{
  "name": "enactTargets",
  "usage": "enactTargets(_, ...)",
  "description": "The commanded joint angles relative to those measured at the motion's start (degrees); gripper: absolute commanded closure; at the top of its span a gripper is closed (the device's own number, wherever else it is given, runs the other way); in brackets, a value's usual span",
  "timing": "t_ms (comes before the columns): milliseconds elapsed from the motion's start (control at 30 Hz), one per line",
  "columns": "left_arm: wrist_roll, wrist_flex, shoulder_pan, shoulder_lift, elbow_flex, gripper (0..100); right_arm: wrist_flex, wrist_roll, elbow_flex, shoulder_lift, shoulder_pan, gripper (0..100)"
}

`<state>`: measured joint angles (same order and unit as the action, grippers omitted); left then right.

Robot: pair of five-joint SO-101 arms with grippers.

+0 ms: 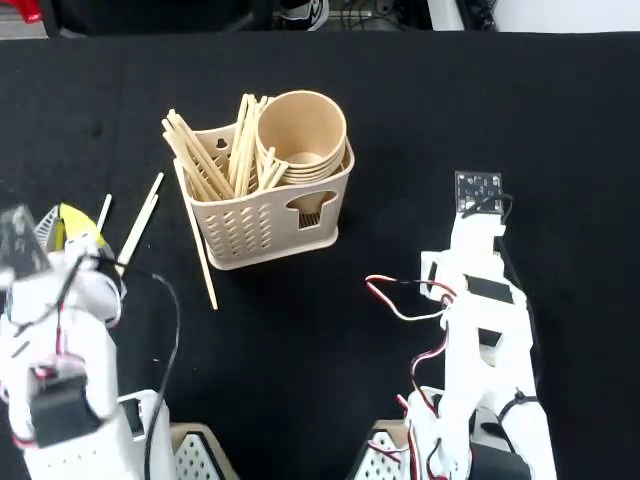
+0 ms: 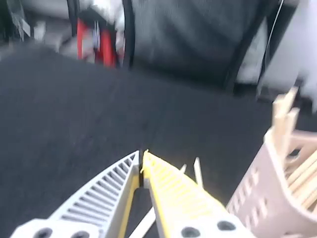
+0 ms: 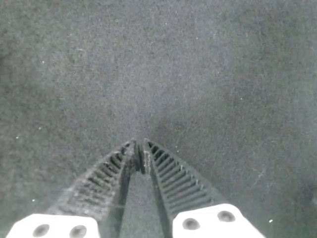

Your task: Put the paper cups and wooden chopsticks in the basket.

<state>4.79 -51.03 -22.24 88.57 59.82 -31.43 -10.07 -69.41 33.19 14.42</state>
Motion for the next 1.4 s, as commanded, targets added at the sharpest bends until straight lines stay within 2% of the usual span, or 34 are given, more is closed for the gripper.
enactTargets(0, 3.6, 8.7, 0.1, 17.6, 10.0, 97, 0.9, -0.7, 0.1, 0.1, -0.4, 97.7)
enactTargets(200, 5.0, 21.6, 0.0, 10.8, 14.1, 97, 0.9, -0.7, 0.1, 0.1, -0.4, 97.7)
enactTargets(367, 5.8, 23.2, 0.1, 14.2, 14.8, 97, 0.9, -0.7, 0.1, 0.1, -0.4, 97.7)
enactTargets(533, 12.5, 29.5, 0.1, 16.3, 12.2, 97, 0.9, -0.7, 0.1, 0.1, -0.5, 97.7)
enactTargets(700, 12.8, 27.1, 0.1, 16.3, 3.4, 97, 0.9, -0.7, 0.1, 0.1, -0.5, 97.7)
enactTargets(967, 12.5, 15.0, -0.5, 16.4, -11.3, 97, 0.9, -0.7, 0.1, 0.1, -0.5, 97.7)
enactTargets(1133, 6.4, 10.0, 0.0, 16.0, -10.6, 97, 0.9, -0.7, 0.1, 0.1, -0.5, 97.7)
enactTargets(1367, -11.0, 10.5, 0.0, 15.1, 5.8, 97, 0.9, -0.7, 0.1, 0.1, -0.5, 97.7)
